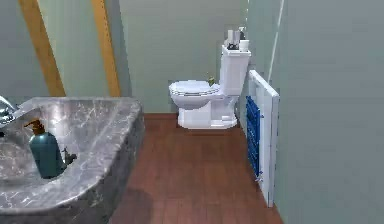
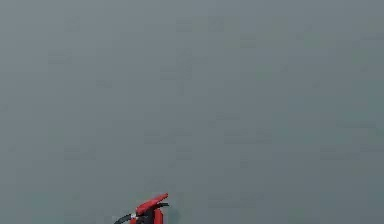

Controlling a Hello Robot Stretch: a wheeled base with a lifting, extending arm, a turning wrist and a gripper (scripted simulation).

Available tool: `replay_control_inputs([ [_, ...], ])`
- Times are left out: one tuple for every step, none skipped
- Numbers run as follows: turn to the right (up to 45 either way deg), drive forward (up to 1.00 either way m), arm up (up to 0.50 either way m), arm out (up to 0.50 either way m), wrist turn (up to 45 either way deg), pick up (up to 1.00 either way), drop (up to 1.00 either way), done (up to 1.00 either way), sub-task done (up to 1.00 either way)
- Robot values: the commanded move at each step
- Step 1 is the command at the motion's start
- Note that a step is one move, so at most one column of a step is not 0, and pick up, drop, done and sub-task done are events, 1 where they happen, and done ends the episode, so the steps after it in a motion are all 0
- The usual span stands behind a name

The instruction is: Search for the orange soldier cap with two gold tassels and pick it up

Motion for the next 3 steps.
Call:
replay_control_inputs([
  [45.0, 0.0, 0.0, 0.0, 0.0, 0.0, 0.0, 0.0, 0.0],
  [0.0, 0.2, 0.0, 0.0, 0.0, 0.0, 0.0, 0.0, 0.0],
  [-42.0, 0.0, 0.0, 0.0, 0.0, 0.0, 0.0, 0.0, 0.0],
])
